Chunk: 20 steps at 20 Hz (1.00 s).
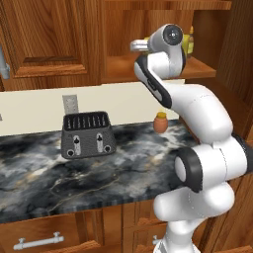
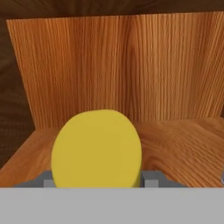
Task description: Pick the mustard and mustard from the counter and place them in the cabinet.
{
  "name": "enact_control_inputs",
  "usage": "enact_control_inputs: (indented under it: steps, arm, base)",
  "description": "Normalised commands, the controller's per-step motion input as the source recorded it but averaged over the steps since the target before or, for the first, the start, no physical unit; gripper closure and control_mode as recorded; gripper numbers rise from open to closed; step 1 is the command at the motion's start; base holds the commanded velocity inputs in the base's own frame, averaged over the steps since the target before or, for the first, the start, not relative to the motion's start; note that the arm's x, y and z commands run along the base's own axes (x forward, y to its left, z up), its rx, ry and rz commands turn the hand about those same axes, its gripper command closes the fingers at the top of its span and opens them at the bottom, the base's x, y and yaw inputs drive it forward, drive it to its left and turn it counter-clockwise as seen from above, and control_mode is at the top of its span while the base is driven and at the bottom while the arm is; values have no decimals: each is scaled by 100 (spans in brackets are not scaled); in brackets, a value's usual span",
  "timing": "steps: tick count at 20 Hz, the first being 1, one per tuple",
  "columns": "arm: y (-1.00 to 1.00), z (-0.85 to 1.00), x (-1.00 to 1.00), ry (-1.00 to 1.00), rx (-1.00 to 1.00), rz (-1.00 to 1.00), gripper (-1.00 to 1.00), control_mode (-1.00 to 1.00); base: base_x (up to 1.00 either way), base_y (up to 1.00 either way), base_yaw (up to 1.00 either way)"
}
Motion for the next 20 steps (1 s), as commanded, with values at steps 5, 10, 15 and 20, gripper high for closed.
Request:
enact_control_inputs:
  steps: [5, 10, 15, 20]
  arm:
    - [0, -8, 18, 6, 0, 0, 100, -100]
    - [0, -2, 16, 6, 0, 0, 100, -100]
    - [0, -4, 16, 3, 0, 0, 100, -100]
    - [0, -10, 11, 2, 0, 0, 100, -100]
  base:
    - [0, 0, 0]
    - [0, 0, 0]
    - [0, 0, 0]
    - [0, 0, 0]
